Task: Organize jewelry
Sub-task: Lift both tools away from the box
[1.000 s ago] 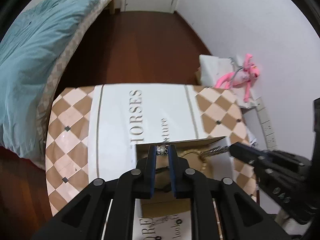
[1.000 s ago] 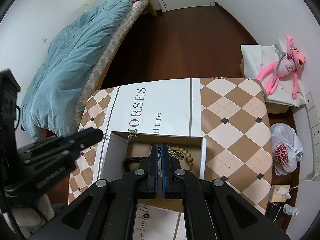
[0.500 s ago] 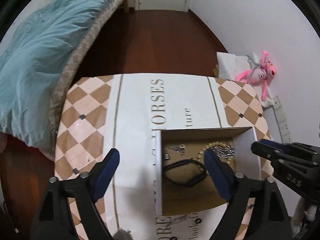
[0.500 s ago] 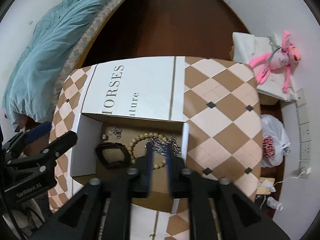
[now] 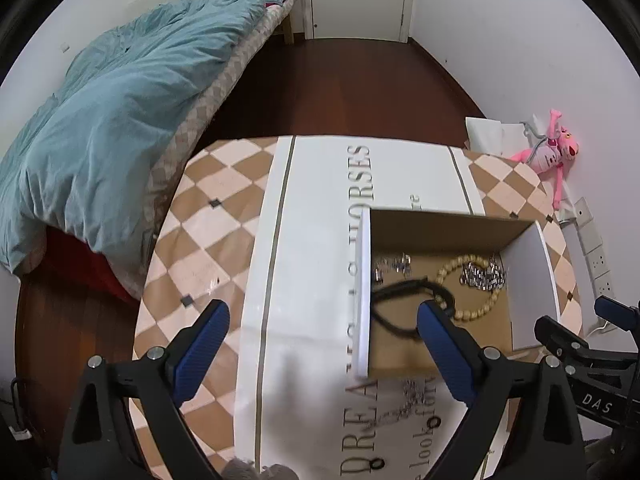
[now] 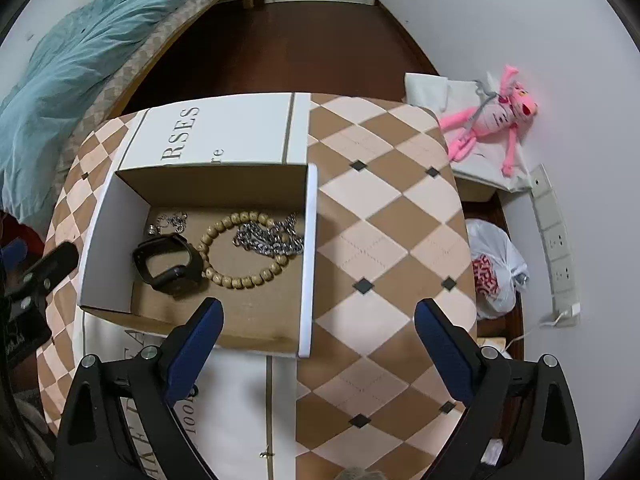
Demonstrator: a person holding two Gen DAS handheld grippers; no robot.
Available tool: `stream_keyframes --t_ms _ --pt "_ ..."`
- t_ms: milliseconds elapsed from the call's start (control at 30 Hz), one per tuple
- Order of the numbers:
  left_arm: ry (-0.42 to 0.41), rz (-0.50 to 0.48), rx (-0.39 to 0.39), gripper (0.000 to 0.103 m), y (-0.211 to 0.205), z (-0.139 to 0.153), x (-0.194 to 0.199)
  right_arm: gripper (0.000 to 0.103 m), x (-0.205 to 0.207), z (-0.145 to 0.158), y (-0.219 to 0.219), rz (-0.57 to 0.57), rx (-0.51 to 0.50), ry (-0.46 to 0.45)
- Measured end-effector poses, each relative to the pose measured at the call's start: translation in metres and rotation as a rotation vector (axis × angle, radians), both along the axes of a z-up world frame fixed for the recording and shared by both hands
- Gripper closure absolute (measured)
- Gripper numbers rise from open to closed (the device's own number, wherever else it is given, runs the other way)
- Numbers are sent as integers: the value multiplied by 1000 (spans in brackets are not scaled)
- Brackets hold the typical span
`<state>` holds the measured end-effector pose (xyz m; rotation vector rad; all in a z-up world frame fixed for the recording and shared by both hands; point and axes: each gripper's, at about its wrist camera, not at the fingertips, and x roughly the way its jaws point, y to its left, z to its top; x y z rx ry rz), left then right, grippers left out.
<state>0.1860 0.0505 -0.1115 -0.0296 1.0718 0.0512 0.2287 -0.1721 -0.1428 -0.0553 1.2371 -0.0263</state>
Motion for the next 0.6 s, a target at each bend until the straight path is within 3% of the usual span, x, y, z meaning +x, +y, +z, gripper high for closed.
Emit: stream_keyframes --t_ms 233,600 --pt "-26 5 -2 7 -5 9 -19 5 -19 4 0 -31 4 -30" --pt "-170 -16 43 7 -19 65 -65 5 -63 67 -6 -61 -22 -200"
